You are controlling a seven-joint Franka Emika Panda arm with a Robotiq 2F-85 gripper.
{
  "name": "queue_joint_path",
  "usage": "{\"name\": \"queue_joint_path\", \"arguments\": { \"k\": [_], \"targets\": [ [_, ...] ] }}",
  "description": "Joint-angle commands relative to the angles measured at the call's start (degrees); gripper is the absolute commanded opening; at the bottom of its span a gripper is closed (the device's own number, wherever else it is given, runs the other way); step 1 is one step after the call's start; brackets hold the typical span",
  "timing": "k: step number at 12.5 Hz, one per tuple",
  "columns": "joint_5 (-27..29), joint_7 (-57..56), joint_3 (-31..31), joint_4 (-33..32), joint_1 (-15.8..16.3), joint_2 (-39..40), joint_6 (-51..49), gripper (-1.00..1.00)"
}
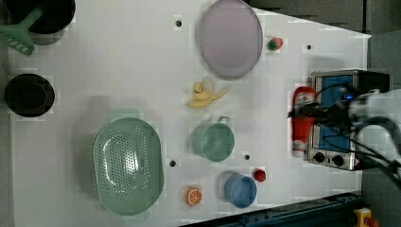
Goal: Pick ketchup from plate and place it on table.
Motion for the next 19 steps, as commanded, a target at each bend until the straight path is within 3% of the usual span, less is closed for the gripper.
{"name": "queue_joint_path", "arguments": {
  "k": [1, 4, 7, 12, 19],
  "targets": [
    [0.15, -0.93, 1.38, 0.81, 0.72, 2.48, 2.37, 0.27],
    [0.15, -0.93, 1.51, 0.77, 0.86, 6.4, 6.83, 0.36],
    [0.15, -0.91, 1.73, 0.97, 0.88, 6.18, 7.03, 0.99],
    [0.15, 2.71, 1.98, 5.37, 0.88, 0.45, 4.7, 1.0],
    [0.12, 30.35, 3.16, 23.74, 1.34, -9.65, -21.92, 1.0]
  ]
}}
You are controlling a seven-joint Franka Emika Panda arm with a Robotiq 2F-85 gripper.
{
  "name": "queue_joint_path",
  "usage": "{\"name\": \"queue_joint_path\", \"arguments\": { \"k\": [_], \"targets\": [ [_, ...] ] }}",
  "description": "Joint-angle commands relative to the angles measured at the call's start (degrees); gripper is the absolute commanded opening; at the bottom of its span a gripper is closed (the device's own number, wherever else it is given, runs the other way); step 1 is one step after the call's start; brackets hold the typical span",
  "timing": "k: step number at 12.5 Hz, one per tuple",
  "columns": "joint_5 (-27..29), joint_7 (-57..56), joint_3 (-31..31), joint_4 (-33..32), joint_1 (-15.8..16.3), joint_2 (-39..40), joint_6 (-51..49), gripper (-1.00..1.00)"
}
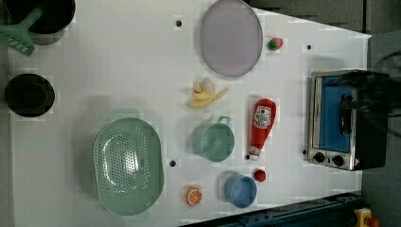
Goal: Pick ketchup from plate and place it on table.
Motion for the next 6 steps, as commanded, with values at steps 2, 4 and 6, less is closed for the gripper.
{"name": "queue_joint_path", "arguments": {
  "k": [2, 4, 6],
  "targets": [
    [-0.17, 12.45, 2.43, 10.84, 0.54, -2.6, -12.95, 1.0],
    [-0.37, 12.45, 2.47, 15.53, 0.53, -2.55, -20.34, 1.0],
    [-0.55, 12.44, 2.14, 17.62, 0.47, -2.55, -24.42, 1.0]
  ]
}}
